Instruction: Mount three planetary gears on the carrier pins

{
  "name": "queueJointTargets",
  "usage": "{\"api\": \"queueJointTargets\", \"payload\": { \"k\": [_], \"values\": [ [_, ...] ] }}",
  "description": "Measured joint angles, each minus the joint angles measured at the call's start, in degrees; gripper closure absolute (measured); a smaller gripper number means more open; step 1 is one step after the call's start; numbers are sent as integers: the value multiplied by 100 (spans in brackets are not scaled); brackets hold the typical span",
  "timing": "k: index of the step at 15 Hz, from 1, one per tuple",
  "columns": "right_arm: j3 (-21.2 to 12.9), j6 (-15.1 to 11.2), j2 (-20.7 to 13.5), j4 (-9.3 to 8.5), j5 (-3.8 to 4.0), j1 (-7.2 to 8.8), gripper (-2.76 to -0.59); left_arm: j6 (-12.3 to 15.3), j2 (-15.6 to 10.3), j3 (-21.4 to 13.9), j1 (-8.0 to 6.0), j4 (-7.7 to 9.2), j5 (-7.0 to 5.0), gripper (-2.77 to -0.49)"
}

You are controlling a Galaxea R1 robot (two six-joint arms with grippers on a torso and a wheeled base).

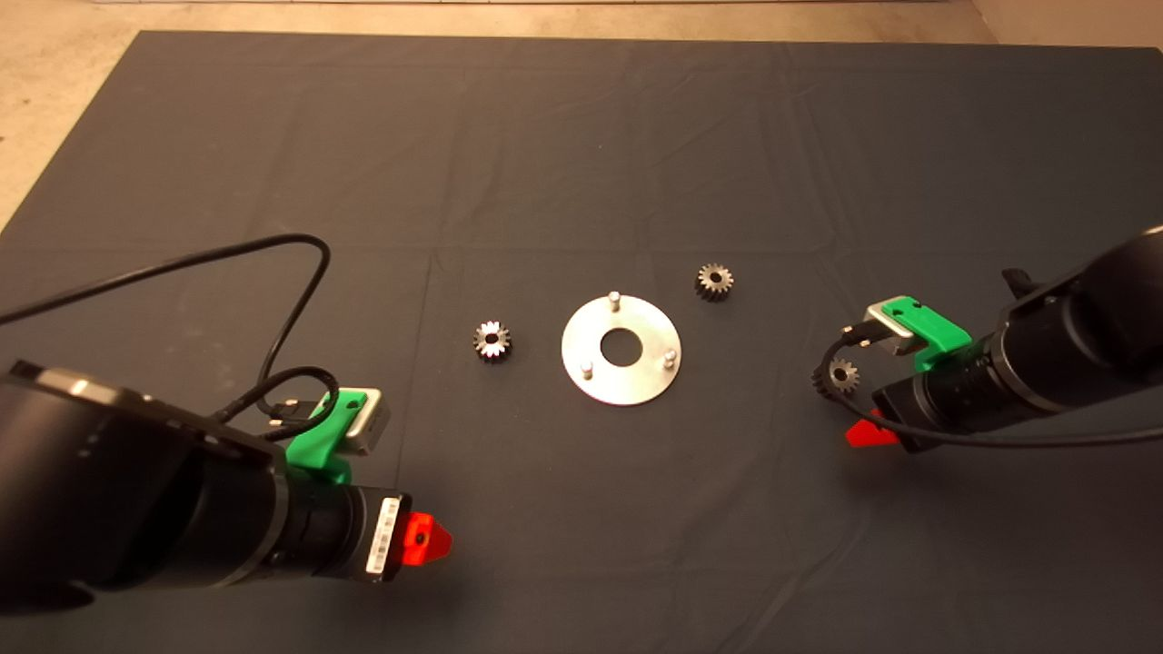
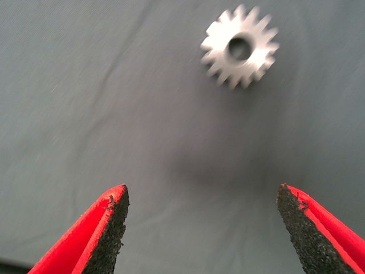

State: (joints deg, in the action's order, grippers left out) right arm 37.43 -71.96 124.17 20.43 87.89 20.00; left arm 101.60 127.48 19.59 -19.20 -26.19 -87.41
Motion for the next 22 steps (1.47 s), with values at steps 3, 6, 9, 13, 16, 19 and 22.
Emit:
{"api": "queueJointTargets", "payload": {
  "k": [3,6,9,13,16,19,22],
  "values": [
    [299,88,61,124,-8,-102,-192,2,0,0,2,-24,-5,-275],
    [447,112,91,181,-8,-193,-192,5,13,0,5,-60,0,-275],
    [595,124,143,214,-8,-236,-192,33,16,0,32,-72,-2,-275],
    [743,126,162,236,-15,-238,-192,68,15,0,33,-88,-2,-275],
    [782,126,226,255,-21,-240,-192,85,17,0,33,-88,0,-275],
    [838,124,236,321,-19,-282,-192,88,17,0,33,-88,-2,-275],
    [890,124,236,382,-19,-304,-192,88,17,0,32,-88,-1,-275]
  ]
}}
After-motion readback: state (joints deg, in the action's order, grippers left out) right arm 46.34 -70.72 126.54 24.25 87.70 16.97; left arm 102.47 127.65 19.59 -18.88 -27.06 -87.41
